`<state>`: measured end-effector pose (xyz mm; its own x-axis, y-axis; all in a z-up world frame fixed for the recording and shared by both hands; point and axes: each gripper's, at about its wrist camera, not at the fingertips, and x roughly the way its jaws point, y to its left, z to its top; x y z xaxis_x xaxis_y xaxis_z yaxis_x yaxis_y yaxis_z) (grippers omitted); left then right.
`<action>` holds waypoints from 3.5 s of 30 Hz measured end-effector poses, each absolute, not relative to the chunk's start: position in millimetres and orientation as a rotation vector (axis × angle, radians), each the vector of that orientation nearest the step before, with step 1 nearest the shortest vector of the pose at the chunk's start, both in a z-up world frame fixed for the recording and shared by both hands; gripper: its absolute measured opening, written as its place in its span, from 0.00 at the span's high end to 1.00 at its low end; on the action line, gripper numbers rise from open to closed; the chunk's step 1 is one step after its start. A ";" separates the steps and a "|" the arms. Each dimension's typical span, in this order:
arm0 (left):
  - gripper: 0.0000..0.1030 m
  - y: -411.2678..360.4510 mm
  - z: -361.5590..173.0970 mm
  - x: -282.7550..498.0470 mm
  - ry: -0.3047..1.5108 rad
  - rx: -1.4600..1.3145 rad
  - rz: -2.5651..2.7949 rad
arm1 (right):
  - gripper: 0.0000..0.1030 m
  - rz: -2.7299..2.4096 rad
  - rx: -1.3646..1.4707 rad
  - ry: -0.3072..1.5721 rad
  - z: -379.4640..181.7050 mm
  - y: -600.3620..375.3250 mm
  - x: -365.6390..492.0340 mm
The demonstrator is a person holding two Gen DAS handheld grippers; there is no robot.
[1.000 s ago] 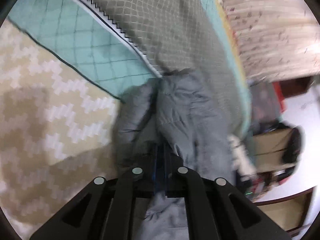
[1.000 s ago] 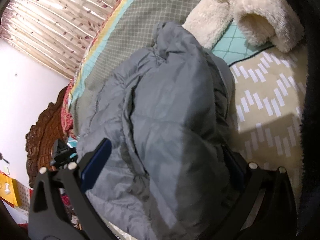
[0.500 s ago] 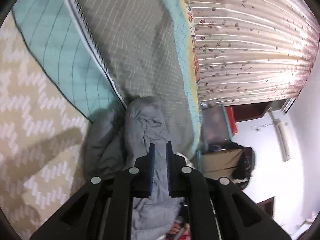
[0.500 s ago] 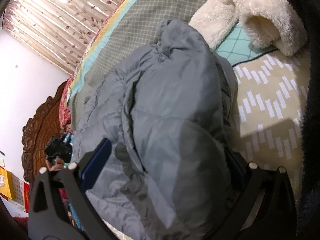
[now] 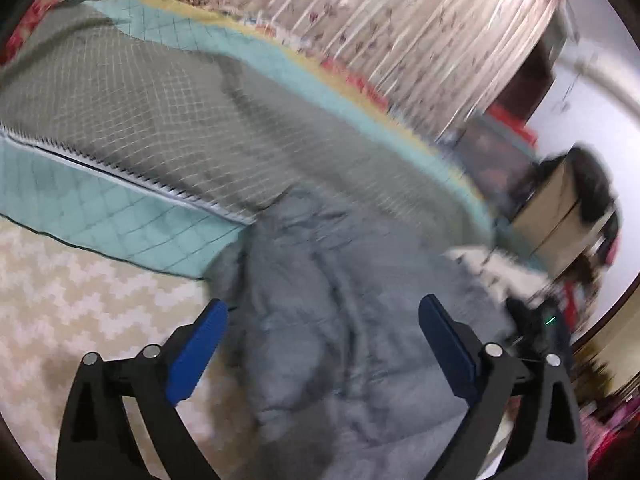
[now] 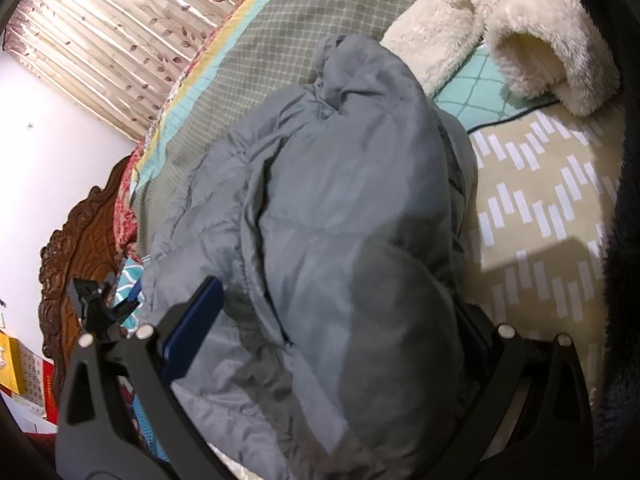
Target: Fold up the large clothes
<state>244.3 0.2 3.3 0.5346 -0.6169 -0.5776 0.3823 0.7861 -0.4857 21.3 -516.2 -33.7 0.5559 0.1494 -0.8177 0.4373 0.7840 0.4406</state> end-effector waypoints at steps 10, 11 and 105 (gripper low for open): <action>-0.08 -3.5 -72.6 297.2 1.206 -0.506 -0.584 | 0.04 -0.194 0.647 0.982 -35.8 -516.0 22.8; -0.09 -3.8 -72.4 298.0 1.192 -0.516 -0.585 | 0.04 -0.197 0.645 0.984 -36.0 -515.8 23.2; 0.02 395.8 88.4 3.1 0.511 -0.384 0.358 | 0.05 0.114 -0.070 0.882 -14.2 -7.1 160.0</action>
